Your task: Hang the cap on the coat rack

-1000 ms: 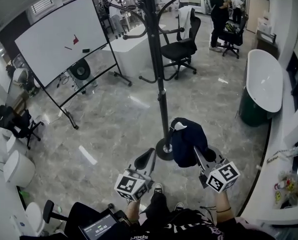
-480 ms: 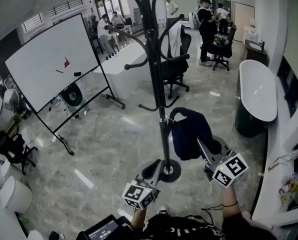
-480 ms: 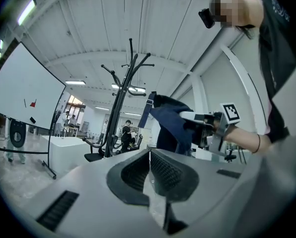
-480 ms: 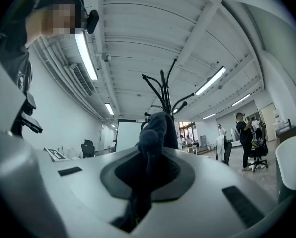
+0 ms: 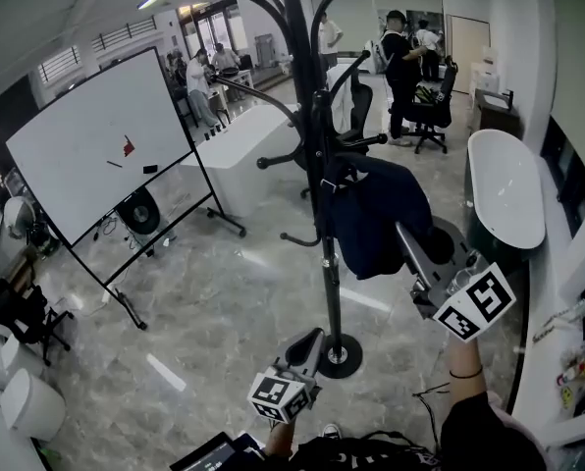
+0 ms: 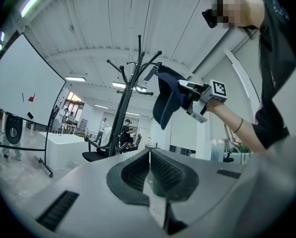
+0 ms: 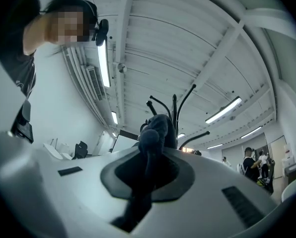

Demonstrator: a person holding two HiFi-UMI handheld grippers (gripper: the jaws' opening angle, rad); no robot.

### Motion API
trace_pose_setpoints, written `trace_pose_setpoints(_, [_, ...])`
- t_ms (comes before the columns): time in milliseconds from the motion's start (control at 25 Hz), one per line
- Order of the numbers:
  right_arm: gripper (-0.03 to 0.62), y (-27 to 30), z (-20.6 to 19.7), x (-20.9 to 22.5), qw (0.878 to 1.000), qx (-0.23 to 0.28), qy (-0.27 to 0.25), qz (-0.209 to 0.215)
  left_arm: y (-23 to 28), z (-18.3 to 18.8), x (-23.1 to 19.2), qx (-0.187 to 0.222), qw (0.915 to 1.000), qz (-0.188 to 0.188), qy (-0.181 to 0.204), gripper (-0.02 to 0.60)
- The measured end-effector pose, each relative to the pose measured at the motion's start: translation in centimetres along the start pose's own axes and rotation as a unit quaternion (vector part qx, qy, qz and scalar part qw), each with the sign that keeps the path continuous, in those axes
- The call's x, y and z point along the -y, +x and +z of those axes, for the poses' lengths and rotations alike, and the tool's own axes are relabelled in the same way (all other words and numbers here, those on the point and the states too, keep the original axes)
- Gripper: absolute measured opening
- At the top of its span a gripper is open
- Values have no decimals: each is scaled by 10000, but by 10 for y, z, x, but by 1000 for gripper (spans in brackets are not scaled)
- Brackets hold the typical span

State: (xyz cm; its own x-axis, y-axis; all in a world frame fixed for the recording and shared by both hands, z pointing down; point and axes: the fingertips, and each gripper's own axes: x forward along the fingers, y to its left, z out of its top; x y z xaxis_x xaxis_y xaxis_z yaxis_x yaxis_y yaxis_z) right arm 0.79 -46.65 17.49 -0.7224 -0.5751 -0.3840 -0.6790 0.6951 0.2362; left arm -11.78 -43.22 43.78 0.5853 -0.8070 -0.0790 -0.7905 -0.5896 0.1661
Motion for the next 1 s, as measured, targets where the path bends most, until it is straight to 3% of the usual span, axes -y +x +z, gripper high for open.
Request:
trace_pose_setpoints(280, [34,9,68,-3,9961,777,-394,113,4,-4,-14,-71,9999,19,-131,8])
trace_pose_setpoints(480, [34,28,93,-2,9938,953,-540,174,7,-5,-24,-103,9997,-10,-238,8])
trace_pose_setpoints(720, [34,50,82,8,9940,795,-752,67,12,-12,-17,-107,9995,-120,-261,8])
trace_pose_setpoints(1000, [34,69,41,28,9976,223,-654,-50,18,-11,-13,-135,9995,-132,-258,8])
